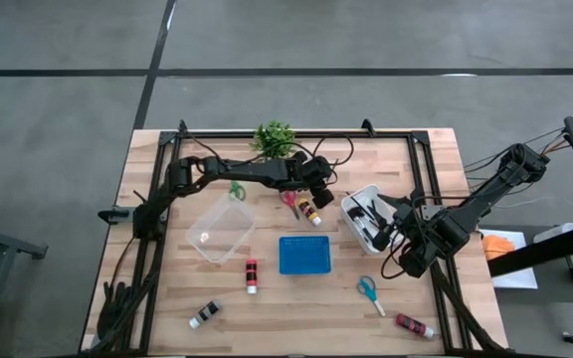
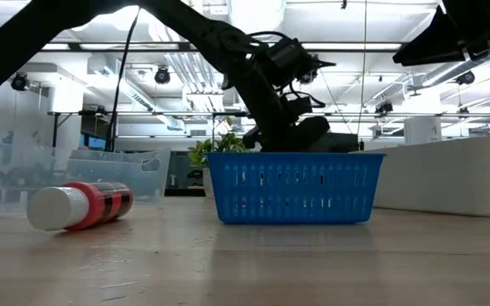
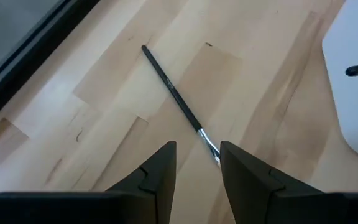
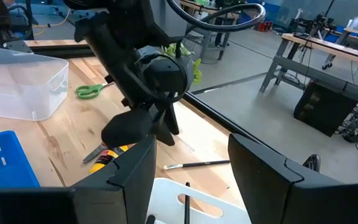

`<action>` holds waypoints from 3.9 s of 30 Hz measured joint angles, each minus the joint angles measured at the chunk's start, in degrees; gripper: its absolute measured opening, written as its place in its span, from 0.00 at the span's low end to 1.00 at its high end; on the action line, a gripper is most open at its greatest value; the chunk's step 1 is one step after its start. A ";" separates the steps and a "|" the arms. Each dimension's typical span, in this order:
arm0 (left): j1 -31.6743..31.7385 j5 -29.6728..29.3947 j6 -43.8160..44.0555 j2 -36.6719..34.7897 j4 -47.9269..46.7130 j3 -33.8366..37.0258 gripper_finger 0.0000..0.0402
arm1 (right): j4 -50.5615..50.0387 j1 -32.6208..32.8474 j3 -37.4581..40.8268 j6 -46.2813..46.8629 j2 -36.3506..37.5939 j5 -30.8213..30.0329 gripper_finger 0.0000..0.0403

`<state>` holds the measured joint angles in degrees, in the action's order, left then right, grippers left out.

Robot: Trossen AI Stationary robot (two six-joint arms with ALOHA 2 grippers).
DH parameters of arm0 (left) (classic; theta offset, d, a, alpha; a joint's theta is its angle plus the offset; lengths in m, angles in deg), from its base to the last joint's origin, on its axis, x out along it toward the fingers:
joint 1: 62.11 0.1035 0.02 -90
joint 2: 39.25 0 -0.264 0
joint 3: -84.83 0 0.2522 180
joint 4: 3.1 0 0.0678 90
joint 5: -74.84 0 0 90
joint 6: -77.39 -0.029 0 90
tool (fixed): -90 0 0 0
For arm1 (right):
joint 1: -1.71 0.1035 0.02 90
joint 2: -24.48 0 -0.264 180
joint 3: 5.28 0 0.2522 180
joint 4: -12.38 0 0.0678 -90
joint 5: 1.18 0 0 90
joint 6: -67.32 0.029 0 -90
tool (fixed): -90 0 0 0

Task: Pick & Place Paint Supplies
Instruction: Put the eyeshadow brush in the white bin

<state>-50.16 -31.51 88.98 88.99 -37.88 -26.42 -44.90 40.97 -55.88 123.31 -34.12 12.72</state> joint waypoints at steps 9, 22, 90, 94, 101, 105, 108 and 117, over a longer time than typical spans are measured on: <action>0.59 1.83 4.65 0.00 -0.26 0.02 0.33 | 0.17 0.00 0.00 -0.02 -0.01 -0.04 0.49; 0.52 3.78 6.93 3.47 2.10 -0.48 0.33 | 0.79 -0.02 0.10 -0.24 -0.01 -0.20 0.49; 0.55 -0.62 2.04 0.99 -0.83 -2.99 0.00 | 2.25 0.26 2.51 -0.48 0.00 -0.01 0.49; 0.49 -0.61 1.85 0.22 -1.03 -3.01 0.00 | 2.32 0.26 2.51 -0.48 0.01 -0.04 0.49; 0.48 -0.62 1.69 0.15 -1.14 -3.02 0.00 | 2.32 0.26 2.55 -0.48 0.01 -0.09 0.49; 0.48 -0.61 1.72 0.15 -1.14 -3.02 0.00 | 2.32 0.26 2.58 -0.48 0.01 -0.09 0.49; 0.48 -0.60 1.71 0.15 -1.14 -3.06 0.00 | 2.29 0.26 2.58 -0.48 0.01 -0.11 0.49; 0.48 -0.60 1.71 0.15 -1.14 -3.08 0.00 | 2.29 0.26 2.58 -0.48 0.01 -0.11 0.49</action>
<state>-49.68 -32.11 90.69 89.15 -39.01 -29.50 -42.61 41.23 -53.30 122.83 -34.11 12.61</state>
